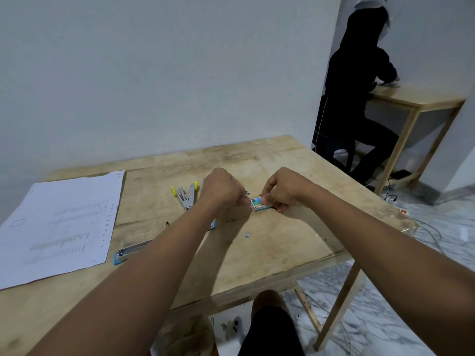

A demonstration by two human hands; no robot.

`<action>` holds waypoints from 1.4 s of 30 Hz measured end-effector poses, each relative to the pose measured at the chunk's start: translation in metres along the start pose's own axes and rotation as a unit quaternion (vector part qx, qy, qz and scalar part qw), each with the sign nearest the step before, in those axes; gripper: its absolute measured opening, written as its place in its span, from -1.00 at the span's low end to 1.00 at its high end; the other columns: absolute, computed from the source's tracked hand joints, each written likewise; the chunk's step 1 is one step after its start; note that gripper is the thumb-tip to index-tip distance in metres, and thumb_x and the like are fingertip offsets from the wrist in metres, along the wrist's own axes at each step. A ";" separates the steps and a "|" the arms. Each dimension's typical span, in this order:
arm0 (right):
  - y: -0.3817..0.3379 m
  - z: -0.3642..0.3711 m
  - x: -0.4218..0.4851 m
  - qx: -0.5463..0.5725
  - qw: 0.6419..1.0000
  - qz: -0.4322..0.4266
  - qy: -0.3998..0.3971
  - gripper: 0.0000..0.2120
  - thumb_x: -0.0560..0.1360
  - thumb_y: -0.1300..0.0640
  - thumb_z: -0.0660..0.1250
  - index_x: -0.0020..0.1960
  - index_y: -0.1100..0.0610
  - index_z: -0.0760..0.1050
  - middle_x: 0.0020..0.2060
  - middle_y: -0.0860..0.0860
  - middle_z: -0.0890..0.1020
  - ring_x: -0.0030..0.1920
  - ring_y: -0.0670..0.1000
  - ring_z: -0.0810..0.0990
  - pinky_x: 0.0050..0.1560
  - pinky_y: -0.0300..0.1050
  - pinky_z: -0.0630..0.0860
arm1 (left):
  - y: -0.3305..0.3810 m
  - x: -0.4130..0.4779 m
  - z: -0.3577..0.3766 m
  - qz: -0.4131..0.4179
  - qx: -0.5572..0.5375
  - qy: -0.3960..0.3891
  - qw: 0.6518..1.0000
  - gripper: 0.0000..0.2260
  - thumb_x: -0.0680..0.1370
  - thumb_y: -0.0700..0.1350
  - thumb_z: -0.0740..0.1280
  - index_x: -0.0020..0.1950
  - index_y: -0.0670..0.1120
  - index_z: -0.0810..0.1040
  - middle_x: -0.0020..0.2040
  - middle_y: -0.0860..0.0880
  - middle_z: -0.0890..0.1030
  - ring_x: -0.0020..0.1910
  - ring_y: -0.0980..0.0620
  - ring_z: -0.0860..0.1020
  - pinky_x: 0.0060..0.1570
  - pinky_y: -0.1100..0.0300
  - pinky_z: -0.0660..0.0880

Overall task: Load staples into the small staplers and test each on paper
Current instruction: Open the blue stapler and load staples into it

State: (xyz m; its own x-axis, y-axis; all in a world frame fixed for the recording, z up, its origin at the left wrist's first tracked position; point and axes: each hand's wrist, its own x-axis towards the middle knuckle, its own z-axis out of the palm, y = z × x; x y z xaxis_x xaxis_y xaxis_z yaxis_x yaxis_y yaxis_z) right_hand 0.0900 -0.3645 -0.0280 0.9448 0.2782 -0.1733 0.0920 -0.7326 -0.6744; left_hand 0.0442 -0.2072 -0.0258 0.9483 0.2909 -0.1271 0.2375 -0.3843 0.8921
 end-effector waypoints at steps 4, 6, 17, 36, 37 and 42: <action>-0.002 -0.001 -0.002 -0.004 1.000 0.000 0.001 -0.91 0.41 0.28 0.49 -0.10 0.27 0.66 -0.31 0.19 0.65 -0.32 0.09 0.60 -0.20 -0.01 0.67 | 0.003 -0.003 -0.008 -0.031 -0.081 -0.026 0.996 -0.78 0.48 -0.42 0.37 -0.37 -0.27 0.54 -0.35 -0.21 0.62 -0.39 -0.10 0.67 -0.37 0.18 0.62; -0.003 -0.001 -0.003 -0.011 1.000 -0.001 0.002 -0.90 0.42 0.27 0.49 -0.08 0.28 0.66 -0.30 0.19 0.65 -0.32 0.08 0.61 -0.22 -0.03 0.67 | 0.005 -0.007 -0.012 -0.033 -0.108 -0.035 0.993 -0.80 0.48 -0.47 0.34 -0.33 -0.29 0.53 -0.29 -0.20 0.58 -0.45 -0.03 0.60 -0.53 0.29 0.54; -0.023 -0.007 -0.018 -0.050 0.985 -0.147 0.072 -0.81 0.39 0.13 0.54 0.00 0.05 0.69 -0.21 -0.01 0.66 -0.24 -0.12 0.58 -0.32 -0.46 0.39 | -0.001 -0.006 -0.032 0.002 -0.047 -0.012 0.999 -0.91 0.38 -0.42 0.48 -0.18 -0.30 0.64 -0.22 -0.23 0.65 -0.27 -0.15 0.65 -0.08 -0.01 0.65; -0.090 0.056 -0.025 -0.186 0.934 -0.298 -0.072 -0.97 0.35 0.17 0.47 -0.23 0.10 0.69 -0.24 -0.03 0.73 -0.27 -0.12 0.61 -0.19 -0.20 0.51 | -0.043 -0.070 -0.142 0.080 0.203 -0.009 0.976 -0.66 0.33 -0.11 0.59 0.06 -0.05 0.63 -0.08 0.01 0.65 -0.10 0.05 0.60 -0.08 0.23 0.49; -0.096 0.063 -0.026 -0.192 0.930 -0.302 -0.083 -0.98 0.35 0.17 0.47 -0.24 0.08 0.69 -0.23 -0.03 0.73 -0.25 -0.11 0.61 -0.19 -0.20 0.51 | -0.050 -0.074 -0.143 0.072 0.213 -0.025 0.974 -0.65 0.31 -0.06 0.60 0.06 -0.04 0.63 -0.08 0.02 0.65 -0.10 0.06 0.60 -0.06 0.21 0.49; -0.108 0.074 -0.026 -0.215 0.924 -0.298 -0.105 -0.93 0.34 0.16 0.47 -0.29 0.01 0.66 -0.26 -0.05 0.72 -0.27 -0.11 0.61 -0.21 -0.19 0.50 | -0.064 -0.077 -0.133 0.097 0.194 -0.033 0.976 -0.90 0.41 0.00 0.50 -0.13 0.02 0.68 -0.22 0.04 0.68 -0.26 0.10 0.58 -0.13 0.17 0.52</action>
State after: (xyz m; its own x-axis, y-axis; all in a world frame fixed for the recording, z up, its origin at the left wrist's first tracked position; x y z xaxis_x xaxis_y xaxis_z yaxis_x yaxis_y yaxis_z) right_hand 0.0323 -0.2466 -0.0033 0.6085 0.7930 -0.0286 0.7356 -0.5772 -0.3545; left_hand -0.0721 -0.0878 -0.0158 0.9917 0.1281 -0.0119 0.1028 -0.7334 0.6720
